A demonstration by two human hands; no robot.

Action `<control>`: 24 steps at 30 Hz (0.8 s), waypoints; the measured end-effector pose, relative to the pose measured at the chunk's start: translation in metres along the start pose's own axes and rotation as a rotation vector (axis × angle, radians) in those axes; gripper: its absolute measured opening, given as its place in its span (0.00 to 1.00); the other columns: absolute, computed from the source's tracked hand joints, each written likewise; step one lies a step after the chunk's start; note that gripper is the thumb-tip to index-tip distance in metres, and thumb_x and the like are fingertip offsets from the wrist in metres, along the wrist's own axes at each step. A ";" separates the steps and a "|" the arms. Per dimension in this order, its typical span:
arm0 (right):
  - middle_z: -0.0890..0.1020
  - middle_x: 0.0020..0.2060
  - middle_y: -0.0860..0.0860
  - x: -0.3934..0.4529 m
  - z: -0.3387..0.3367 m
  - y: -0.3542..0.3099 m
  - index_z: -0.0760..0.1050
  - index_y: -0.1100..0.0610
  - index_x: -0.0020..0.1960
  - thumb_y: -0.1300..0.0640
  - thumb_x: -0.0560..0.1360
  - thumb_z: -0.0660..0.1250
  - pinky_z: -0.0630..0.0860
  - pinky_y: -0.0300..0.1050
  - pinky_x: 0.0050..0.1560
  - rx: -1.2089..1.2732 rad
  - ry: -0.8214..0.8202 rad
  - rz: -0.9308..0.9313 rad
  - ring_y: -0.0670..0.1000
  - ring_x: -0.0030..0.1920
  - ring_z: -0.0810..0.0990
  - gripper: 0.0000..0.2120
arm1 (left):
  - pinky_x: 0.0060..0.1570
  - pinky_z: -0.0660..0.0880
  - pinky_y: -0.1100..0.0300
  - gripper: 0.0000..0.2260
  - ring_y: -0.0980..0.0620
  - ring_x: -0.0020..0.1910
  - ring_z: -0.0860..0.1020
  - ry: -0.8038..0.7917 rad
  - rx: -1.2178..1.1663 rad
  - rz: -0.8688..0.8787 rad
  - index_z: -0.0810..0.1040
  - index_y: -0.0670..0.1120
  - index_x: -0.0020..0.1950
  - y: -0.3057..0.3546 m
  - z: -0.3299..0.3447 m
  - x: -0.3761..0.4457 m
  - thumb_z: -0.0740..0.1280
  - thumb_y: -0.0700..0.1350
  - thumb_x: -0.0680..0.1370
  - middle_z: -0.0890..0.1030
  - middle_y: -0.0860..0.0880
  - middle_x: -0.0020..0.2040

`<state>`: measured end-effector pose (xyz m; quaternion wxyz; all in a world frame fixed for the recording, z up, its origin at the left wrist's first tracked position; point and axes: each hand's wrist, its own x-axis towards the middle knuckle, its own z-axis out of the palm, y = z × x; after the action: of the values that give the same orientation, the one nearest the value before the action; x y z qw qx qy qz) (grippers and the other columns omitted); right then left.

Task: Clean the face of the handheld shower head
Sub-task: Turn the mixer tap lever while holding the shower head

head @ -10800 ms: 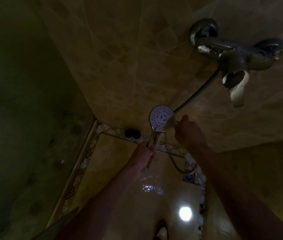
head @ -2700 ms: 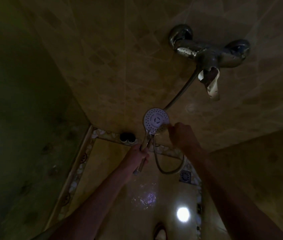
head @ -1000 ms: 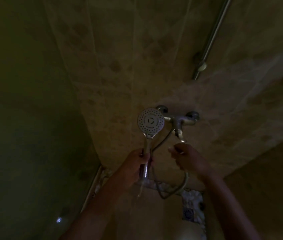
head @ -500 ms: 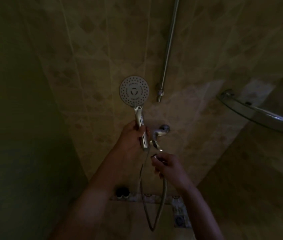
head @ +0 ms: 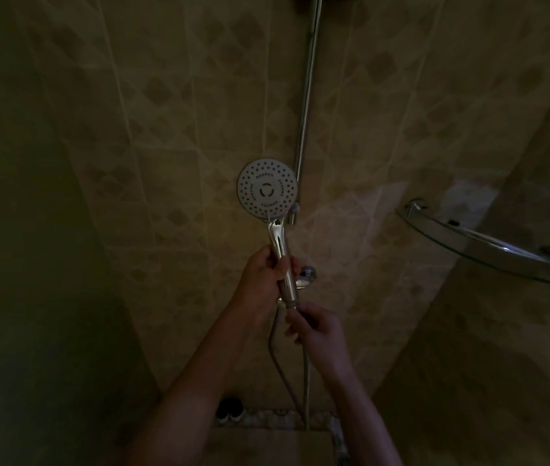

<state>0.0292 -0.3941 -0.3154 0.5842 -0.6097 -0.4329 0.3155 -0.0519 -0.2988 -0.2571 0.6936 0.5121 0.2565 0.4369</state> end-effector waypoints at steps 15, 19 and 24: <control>0.83 0.35 0.58 -0.001 0.012 0.013 0.80 0.65 0.47 0.64 0.74 0.69 0.75 0.45 0.38 0.297 0.080 0.161 0.54 0.35 0.79 0.03 | 0.34 0.71 0.58 0.15 0.54 0.28 0.78 -0.021 -0.143 -0.075 0.74 0.37 0.45 -0.006 -0.001 -0.005 0.54 0.45 0.81 0.81 0.49 0.29; 0.81 0.32 0.53 -0.003 0.017 0.018 0.79 0.66 0.45 0.64 0.75 0.67 0.74 0.44 0.37 0.296 0.012 0.132 0.52 0.34 0.77 0.05 | 0.29 0.70 0.58 0.12 0.51 0.26 0.73 0.072 -0.171 -0.064 0.66 0.43 0.60 -0.015 -0.006 -0.003 0.59 0.49 0.81 0.79 0.48 0.29; 0.80 0.29 0.51 -0.006 0.023 0.019 0.78 0.68 0.47 0.66 0.77 0.65 0.73 0.40 0.35 0.270 0.026 0.119 0.49 0.31 0.76 0.06 | 0.27 0.74 0.60 0.05 0.52 0.27 0.76 0.109 -0.152 -0.068 0.69 0.40 0.53 -0.011 -0.008 -0.007 0.56 0.41 0.82 0.81 0.47 0.32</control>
<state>0.0092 -0.3889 -0.3373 0.6467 -0.5543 -0.3419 0.3970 -0.0583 -0.3022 -0.2711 0.7298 0.4247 0.2771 0.4585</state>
